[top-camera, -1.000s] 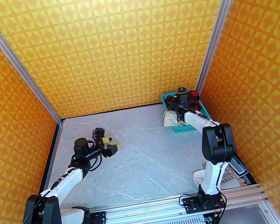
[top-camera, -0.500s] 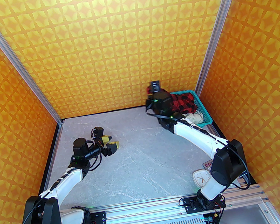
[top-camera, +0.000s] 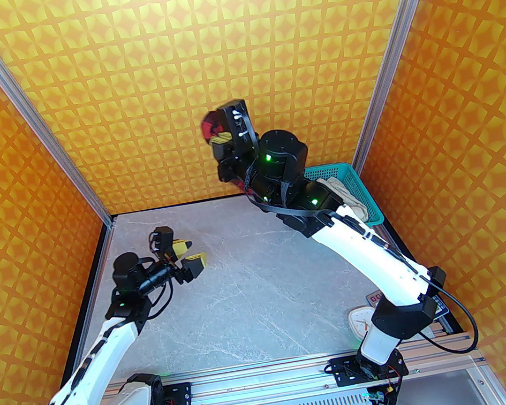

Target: Fold and stack the mixed laundry pile

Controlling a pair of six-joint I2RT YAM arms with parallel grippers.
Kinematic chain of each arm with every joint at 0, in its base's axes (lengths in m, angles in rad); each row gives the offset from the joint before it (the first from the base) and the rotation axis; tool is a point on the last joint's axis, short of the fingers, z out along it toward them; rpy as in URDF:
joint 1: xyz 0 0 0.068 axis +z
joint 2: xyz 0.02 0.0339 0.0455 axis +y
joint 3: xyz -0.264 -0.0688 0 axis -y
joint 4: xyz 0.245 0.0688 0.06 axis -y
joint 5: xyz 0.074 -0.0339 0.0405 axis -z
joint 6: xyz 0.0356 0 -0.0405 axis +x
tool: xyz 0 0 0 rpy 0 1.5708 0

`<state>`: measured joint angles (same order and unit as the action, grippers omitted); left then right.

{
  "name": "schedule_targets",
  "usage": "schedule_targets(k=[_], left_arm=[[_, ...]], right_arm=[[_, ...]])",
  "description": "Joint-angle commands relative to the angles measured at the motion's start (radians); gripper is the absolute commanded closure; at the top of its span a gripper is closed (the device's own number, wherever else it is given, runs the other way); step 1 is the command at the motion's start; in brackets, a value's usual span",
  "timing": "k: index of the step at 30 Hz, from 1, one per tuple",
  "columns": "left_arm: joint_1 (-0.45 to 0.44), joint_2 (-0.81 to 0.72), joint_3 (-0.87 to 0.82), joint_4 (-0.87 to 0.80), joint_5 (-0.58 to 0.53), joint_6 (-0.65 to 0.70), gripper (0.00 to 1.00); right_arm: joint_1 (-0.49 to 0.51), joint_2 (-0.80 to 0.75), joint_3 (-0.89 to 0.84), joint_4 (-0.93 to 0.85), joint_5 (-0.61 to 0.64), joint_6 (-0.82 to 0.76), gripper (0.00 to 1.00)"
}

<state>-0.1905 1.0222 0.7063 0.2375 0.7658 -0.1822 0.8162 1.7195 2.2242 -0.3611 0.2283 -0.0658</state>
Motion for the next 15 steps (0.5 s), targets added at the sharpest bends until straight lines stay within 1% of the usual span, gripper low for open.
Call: schedule_targets(k=[1,4,7,9,11,12,13,15], left_arm=[[0.016,-0.029,0.027,-0.121,-0.048,0.016,0.20],[0.035,-0.038,0.026,-0.182,-0.095,0.017,0.20],[0.047,-0.023,0.021,-0.246,-0.138,0.022,0.20],[0.048,0.010,0.014,-0.262,-0.140,0.023,0.20],[0.046,0.052,-0.002,-0.248,-0.140,0.012,0.20],[0.046,0.075,-0.011,-0.241,-0.140,0.006,0.20],[0.047,0.120,-0.018,-0.235,-0.140,-0.001,0.20],[0.041,0.171,-0.021,-0.237,-0.140,-0.009,0.20]], right_arm=[[0.017,0.082,0.006,-0.139,-0.071,0.088,1.00],[0.017,0.095,-0.099,-0.135,-0.045,0.160,1.00],[0.010,0.105,-0.286,-0.134,0.010,0.210,1.00],[-0.023,0.111,-0.397,-0.130,0.005,0.270,0.99],[-0.074,0.106,-0.513,-0.115,-0.011,0.337,0.95],[-0.105,0.100,-0.576,-0.110,-0.016,0.371,0.91],[-0.141,0.090,-0.636,-0.102,-0.030,0.391,0.83],[-0.182,0.063,-0.719,-0.115,-0.036,0.400,0.58]])
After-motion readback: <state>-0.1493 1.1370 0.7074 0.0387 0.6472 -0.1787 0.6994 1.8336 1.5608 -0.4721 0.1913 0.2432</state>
